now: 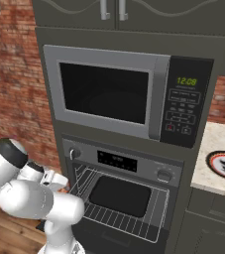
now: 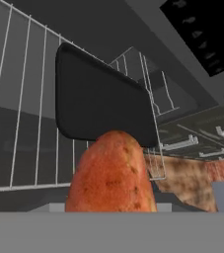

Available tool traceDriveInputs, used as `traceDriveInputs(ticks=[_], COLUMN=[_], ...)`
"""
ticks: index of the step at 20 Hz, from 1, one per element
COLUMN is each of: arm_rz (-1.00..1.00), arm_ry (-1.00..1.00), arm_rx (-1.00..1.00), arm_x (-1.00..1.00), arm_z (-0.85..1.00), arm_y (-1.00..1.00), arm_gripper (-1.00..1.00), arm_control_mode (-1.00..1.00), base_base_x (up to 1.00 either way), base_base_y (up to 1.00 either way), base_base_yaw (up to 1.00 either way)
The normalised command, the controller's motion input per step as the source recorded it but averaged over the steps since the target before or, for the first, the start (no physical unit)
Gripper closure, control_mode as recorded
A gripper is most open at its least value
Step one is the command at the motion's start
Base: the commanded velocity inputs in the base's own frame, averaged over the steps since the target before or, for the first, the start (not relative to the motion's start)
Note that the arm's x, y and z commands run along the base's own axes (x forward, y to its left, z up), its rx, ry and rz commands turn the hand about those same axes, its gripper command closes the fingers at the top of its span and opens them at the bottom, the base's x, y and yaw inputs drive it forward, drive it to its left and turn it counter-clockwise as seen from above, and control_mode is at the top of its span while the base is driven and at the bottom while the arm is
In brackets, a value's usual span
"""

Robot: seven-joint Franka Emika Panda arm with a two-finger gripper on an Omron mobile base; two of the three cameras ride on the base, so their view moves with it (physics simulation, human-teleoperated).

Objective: Place the sweet potato on the rack of the oven.

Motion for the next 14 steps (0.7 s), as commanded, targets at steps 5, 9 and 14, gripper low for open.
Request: traceDriveInputs(ticks=[5,9,14], arm_rz=[0.12,0.06,0.01], arm_ry=[-0.05,0.0,-0.01], arm_rx=[0.11,0.15,0.15], arm_x=[0.0,0.0,-0.1], arm_z=[-0.28,-0.23,-0.11], arm_y=[-0.69,-0.73,-0.82], arm_gripper=[1.0,1.0,1.0], arm_control_mode=[-1.0,-1.0,-1.0], base_base_x=[0.0,0.0,0.0], base_base_y=[0.0,0.0,0.0], base_base_yaw=[0.0,0.0,0.0])
